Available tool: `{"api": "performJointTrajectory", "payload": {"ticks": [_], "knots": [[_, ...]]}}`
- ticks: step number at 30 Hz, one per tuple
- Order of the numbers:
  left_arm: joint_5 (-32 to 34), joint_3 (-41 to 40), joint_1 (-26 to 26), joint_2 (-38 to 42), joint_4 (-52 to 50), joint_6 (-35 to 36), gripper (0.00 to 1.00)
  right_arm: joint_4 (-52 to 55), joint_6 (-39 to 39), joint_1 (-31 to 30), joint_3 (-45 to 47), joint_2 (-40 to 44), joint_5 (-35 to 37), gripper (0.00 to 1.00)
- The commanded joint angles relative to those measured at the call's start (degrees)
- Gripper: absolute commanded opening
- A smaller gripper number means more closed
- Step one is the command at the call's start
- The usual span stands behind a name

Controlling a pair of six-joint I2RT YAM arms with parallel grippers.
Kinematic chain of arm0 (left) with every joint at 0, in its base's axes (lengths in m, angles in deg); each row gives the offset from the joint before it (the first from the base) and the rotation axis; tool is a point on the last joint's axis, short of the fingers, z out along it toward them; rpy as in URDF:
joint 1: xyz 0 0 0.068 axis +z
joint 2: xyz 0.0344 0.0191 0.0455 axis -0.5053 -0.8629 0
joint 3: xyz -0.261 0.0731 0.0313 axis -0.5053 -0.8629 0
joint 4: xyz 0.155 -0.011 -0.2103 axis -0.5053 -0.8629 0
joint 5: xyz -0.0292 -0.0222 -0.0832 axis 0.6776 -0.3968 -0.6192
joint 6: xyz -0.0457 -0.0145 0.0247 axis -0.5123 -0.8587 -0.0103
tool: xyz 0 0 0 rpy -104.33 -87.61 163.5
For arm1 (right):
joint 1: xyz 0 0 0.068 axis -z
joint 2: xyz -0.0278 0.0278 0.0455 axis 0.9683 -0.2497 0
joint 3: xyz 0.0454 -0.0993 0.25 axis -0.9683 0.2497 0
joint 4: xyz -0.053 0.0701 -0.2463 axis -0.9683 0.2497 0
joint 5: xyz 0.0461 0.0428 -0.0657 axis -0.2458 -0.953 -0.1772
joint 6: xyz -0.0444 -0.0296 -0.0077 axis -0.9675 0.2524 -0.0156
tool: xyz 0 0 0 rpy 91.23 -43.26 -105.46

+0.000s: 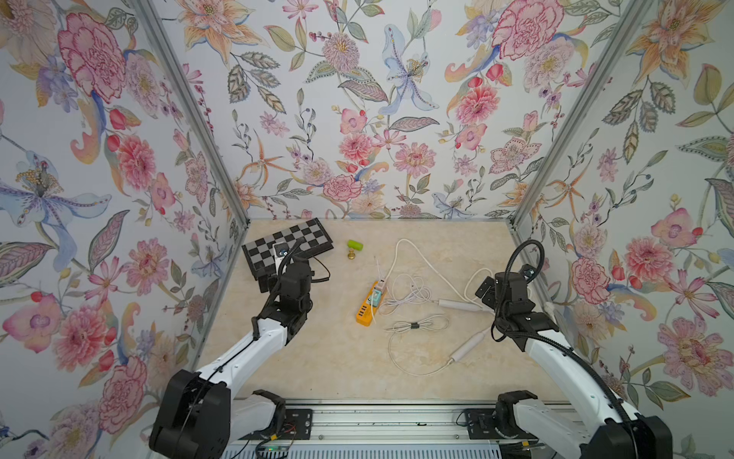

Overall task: Charge the electric toothbrush
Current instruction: Place the electric toothbrush at the center of the board, then reset both arms

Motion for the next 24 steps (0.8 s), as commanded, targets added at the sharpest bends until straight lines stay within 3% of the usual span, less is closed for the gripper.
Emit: {"api": "performJointTrajectory", "payload": {"ticks": [1, 4, 5, 8, 9, 11, 15, 18, 19, 22, 24], "knots": [[6.5, -6.0, 2.6, -5.6, 20.3, 10.8, 0.99, -27.0, -17.5, 3.1, 5.8, -9.1, 5.5, 1.0], [4.1, -12.5, 3.4, -13.5, 44.6, 20.7, 0.99, -37.0, -20.9, 4.1, 4.9, -20.2, 1.1, 1.0], [4.0, -13.6, 4.1, -16.2, 51.3, 21.0, 0.99, -40.7, -22.5, 3.5, 4.4, -23.6, 0.4, 1.0], [-4.7, -14.7, 6.1, -18.8, 52.2, 20.0, 0.99, -48.4, -28.2, 3.1, 4.2, -26.4, -1.8, 1.0], [-4.6, -15.7, 6.3, -19.1, 53.2, 18.9, 0.99, -47.0, -27.1, 4.1, 4.3, -26.6, -5.3, 1.0], [-11.8, -18.9, 8.6, -15.9, 54.5, 17.1, 0.99, -51.5, -28.1, 5.0, 7.6, -25.2, -10.6, 1.0], [-16.8, -23.6, 9.7, -15.3, 64.0, 17.2, 0.99, -77.2, -31.3, 6.4, 20.2, -27.2, -23.3, 1.0], [-19.5, -23.4, 10.5, -15.1, 61.8, 16.9, 0.99, -68.5, -30.2, 7.3, 16.7, -26.1, -23.5, 1.0], [-20.7, -23.2, 10.8, -15.2, 61.4, 16.9, 0.99, -72.3, -29.8, 7.9, 17.5, -27.4, -24.0, 1.0], [-24.8, -23.6, 12.4, -15.7, 61.8, 15.6, 0.99, -70.5, -29.9, 7.4, 17.4, -26.5, -23.0, 1.0], [-24.7, -23.6, 13.0, -20.3, 66.3, 16.1, 0.99, -70.6, -30.4, 6.7, 17.6, -26.4, -21.7, 1.0]]}}
